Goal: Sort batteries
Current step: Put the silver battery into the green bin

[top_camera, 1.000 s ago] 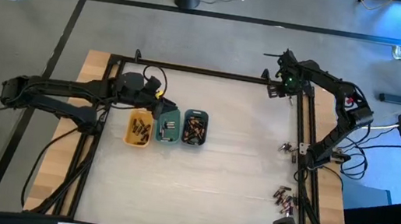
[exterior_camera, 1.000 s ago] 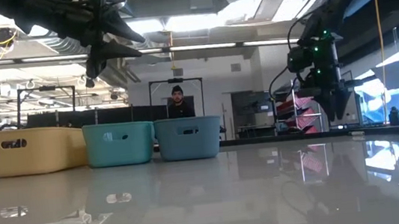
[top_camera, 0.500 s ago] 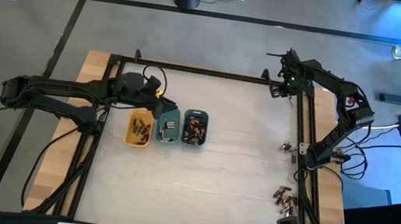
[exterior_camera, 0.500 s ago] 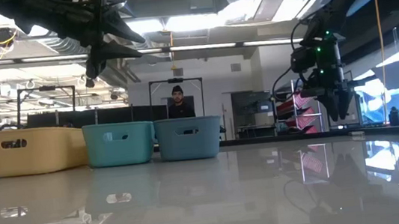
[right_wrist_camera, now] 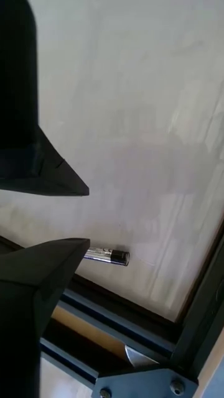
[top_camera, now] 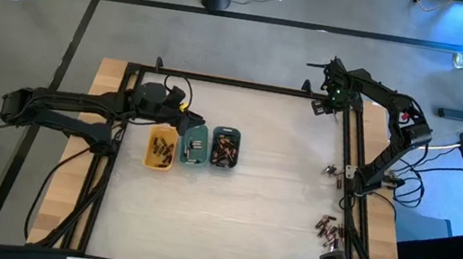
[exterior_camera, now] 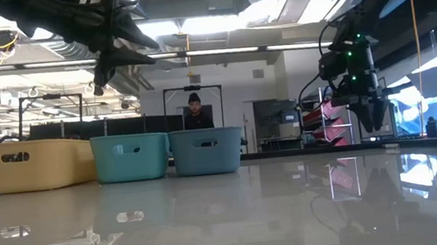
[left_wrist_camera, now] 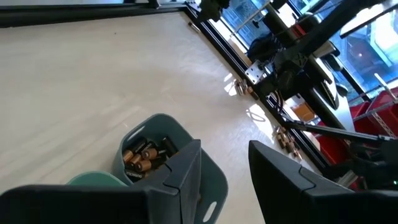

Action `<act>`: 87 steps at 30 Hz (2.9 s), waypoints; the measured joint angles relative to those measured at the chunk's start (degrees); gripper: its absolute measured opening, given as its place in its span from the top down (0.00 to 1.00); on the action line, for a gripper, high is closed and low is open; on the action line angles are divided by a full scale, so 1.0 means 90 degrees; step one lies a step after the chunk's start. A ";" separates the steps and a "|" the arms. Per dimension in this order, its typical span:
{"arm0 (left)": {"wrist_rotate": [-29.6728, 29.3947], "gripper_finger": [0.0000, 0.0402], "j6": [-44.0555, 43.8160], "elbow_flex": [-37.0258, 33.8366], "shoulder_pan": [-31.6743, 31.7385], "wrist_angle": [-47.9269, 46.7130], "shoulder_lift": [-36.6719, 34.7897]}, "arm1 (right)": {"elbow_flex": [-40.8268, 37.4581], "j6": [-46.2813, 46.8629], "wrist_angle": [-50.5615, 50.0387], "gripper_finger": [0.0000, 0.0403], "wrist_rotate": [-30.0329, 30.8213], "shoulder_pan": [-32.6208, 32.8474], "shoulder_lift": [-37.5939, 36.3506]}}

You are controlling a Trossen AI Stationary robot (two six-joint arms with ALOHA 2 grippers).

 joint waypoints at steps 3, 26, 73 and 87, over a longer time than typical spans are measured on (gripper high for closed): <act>-0.0001 0.69 -0.0025 0.0000 0.0046 0.0000 0.0000 | 0.0000 -0.0056 -0.0024 0.70 -0.0006 0.0000 0.0000; 0.0000 0.69 -0.0077 0.0000 0.0043 -0.0029 0.0000 | 0.0000 -0.0330 -0.0105 0.70 -0.0117 0.0000 0.0000; 0.0715 0.69 0.1610 0.1960 0.0625 -0.1549 0.1388 | 0.0444 0.0063 -0.2557 0.70 -0.0746 0.0748 0.0353; 0.0848 0.69 0.2572 0.2489 0.0628 -0.2015 0.1957 | -0.1403 0.1225 -0.2231 0.70 -0.1247 0.3365 -0.1354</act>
